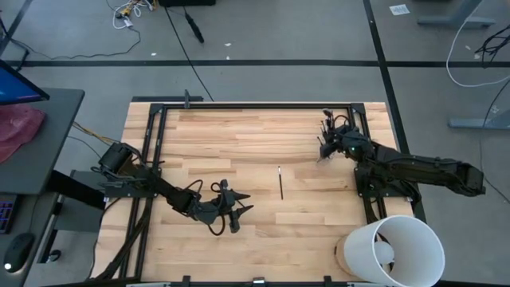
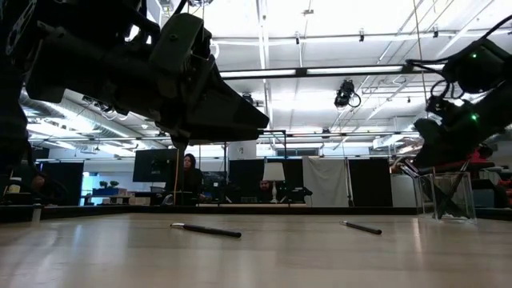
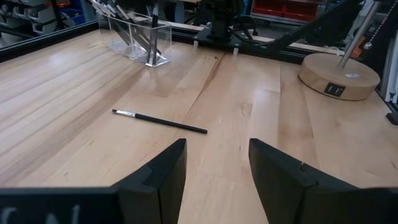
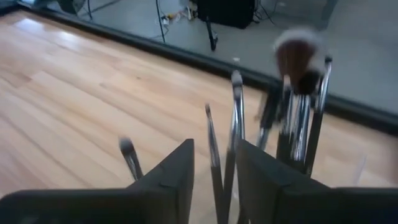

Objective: Put items in baskets/containers
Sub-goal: Put the eyeshadow brush into the transparent organizer

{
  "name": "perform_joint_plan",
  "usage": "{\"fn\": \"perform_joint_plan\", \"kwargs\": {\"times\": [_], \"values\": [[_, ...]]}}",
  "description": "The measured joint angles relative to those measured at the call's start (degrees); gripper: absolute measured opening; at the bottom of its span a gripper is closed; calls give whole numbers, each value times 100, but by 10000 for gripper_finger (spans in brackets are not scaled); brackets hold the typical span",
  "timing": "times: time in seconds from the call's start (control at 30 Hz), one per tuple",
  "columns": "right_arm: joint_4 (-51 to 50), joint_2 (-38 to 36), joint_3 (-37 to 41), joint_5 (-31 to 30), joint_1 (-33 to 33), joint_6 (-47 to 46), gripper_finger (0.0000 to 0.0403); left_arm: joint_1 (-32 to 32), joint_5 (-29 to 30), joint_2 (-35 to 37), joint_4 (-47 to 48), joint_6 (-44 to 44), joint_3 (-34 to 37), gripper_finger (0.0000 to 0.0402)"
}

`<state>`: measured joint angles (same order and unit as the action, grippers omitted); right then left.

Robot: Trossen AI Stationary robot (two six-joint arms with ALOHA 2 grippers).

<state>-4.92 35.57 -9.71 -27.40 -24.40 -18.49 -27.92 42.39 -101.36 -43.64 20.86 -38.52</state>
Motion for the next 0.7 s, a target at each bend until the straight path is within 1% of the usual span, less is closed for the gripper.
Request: {"fn": "perform_joint_plan", "kwargs": {"times": [0.27,0.33,0.5,0.7], "values": [[-232,-3,-616,13,15,353,167,0,0,0,0,0,0,177],[-324,-2,-779,132,80,331,173,0,0,0,1,1,0,177],[-205,-3,-1104,905,464,246,171,0,0,0,0,2,0,177],[787,134,-1126,2159,1030,50,156,7,0,0,-2,2,0,177]]}}
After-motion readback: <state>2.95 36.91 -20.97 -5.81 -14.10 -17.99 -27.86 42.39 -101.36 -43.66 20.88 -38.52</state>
